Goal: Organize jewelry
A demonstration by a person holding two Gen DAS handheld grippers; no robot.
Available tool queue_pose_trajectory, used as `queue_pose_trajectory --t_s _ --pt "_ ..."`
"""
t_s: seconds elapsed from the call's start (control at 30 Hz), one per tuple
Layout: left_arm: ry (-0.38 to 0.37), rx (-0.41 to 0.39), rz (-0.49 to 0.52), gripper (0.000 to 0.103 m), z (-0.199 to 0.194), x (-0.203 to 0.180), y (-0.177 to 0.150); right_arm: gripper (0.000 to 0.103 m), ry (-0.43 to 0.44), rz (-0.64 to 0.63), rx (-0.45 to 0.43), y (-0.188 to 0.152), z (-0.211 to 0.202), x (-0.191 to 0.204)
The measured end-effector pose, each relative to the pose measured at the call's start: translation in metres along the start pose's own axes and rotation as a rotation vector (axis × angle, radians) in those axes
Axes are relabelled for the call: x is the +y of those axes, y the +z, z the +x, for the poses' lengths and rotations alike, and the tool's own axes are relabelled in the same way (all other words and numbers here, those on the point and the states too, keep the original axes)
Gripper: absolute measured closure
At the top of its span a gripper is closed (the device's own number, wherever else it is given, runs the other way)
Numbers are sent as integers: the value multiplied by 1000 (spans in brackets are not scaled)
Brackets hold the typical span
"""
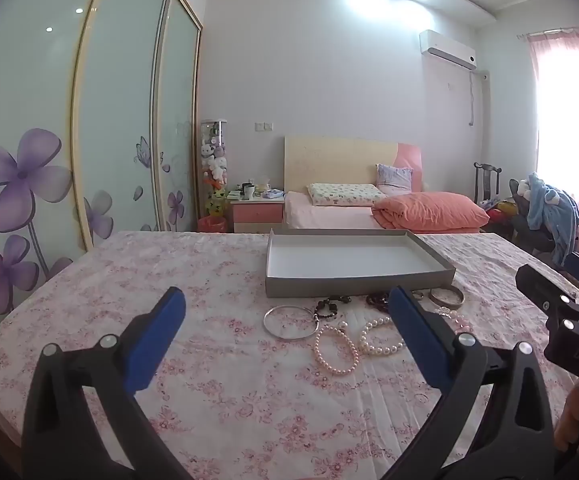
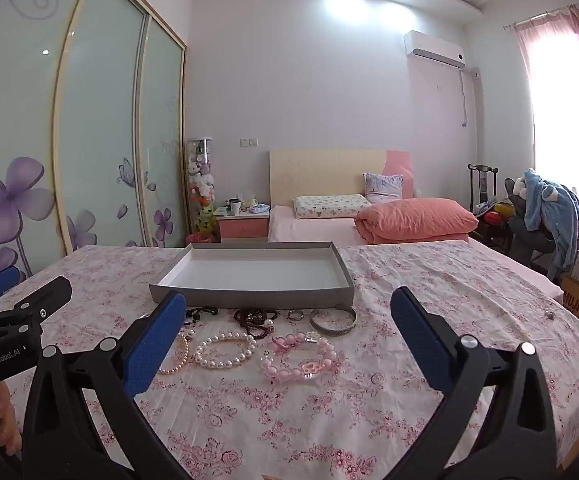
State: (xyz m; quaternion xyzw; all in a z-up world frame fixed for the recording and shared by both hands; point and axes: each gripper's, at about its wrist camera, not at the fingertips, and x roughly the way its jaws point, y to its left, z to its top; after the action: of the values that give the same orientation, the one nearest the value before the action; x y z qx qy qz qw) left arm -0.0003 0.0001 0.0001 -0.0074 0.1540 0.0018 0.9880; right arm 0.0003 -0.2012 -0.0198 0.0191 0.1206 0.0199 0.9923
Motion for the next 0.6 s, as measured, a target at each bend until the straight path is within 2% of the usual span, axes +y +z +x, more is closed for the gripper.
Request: queue_pose_trajectory --t_s 0.6 --pt "4 12 -2 4 0 1 1 2 1 2 1 0 0 0"
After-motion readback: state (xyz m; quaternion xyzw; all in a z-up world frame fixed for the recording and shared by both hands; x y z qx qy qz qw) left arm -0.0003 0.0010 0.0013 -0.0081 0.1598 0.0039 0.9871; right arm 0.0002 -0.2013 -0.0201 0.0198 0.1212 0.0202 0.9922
